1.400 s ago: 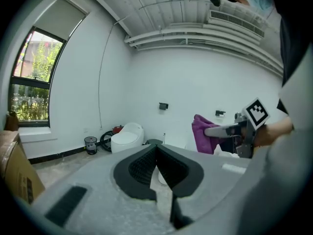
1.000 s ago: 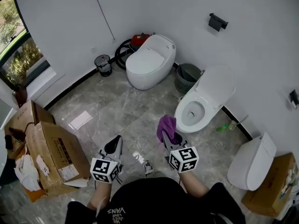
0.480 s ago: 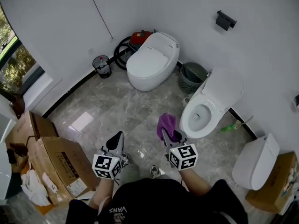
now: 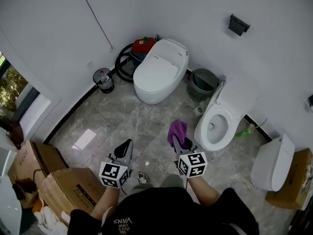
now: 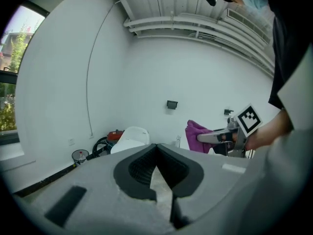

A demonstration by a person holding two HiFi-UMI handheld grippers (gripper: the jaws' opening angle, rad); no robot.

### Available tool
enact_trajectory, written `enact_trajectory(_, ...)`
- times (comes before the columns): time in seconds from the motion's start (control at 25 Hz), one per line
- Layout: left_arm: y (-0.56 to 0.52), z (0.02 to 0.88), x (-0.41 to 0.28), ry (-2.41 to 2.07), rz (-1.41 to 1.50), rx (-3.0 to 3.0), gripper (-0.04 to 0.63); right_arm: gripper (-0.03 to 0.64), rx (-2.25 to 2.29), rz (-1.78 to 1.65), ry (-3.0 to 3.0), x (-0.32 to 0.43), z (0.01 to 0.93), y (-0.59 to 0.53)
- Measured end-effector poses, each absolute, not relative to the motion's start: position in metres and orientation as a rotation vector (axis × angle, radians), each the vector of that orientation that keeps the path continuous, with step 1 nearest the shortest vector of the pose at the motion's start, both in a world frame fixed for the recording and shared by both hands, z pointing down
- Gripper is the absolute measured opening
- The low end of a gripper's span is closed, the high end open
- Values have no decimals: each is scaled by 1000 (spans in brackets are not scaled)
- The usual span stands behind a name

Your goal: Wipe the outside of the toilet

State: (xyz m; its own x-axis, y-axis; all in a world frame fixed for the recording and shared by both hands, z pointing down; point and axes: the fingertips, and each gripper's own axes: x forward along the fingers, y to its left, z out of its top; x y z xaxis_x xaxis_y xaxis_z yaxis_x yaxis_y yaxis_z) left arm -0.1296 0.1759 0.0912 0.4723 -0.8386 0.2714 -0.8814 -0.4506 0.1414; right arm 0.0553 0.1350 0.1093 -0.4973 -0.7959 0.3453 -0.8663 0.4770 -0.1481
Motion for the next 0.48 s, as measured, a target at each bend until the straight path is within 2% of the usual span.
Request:
enact_trajectory(0.24, 126, 112, -148, -1419, 250, 2475, 2, 67, 1505, 417, -2435, 45, 126, 79)
enact_trajectory(0.48, 69, 145, -138, -1437, 252, 2442, 2, 67, 1425, 389, -2434, 42, 164, 7)
